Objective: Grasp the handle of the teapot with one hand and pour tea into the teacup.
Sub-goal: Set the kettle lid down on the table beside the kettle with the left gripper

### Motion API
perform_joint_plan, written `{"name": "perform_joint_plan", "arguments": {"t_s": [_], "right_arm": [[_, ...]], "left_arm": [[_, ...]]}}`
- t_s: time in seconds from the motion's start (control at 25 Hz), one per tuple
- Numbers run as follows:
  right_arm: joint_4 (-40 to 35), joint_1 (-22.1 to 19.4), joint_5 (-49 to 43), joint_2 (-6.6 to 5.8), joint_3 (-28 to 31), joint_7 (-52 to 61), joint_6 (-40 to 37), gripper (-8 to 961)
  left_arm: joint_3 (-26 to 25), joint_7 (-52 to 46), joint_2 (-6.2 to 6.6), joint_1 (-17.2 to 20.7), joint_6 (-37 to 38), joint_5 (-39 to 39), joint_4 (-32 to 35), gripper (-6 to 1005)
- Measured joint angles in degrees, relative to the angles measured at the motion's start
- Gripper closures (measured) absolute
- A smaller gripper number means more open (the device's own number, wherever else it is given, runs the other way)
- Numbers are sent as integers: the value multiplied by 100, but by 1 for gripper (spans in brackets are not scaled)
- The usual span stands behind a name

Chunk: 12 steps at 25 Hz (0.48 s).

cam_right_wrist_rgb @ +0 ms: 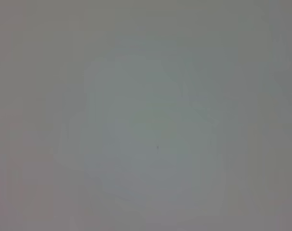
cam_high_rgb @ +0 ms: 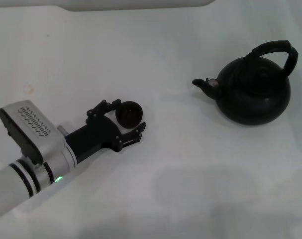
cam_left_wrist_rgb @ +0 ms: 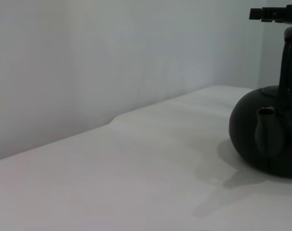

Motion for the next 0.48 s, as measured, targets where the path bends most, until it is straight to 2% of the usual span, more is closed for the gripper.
{"name": "perform_joint_plan", "arguments": {"t_s": [0.24, 0.48], "right_arm": [[5, -7, 0, 1, -1, 21, 45, 203], [28, -7, -1, 2, -1, 24, 92, 204]], "left_arm": [[-2, 0, 16, 6, -62, 16, -20, 109], [-14, 3, 32, 34, -252, 16, -20, 108]]}}
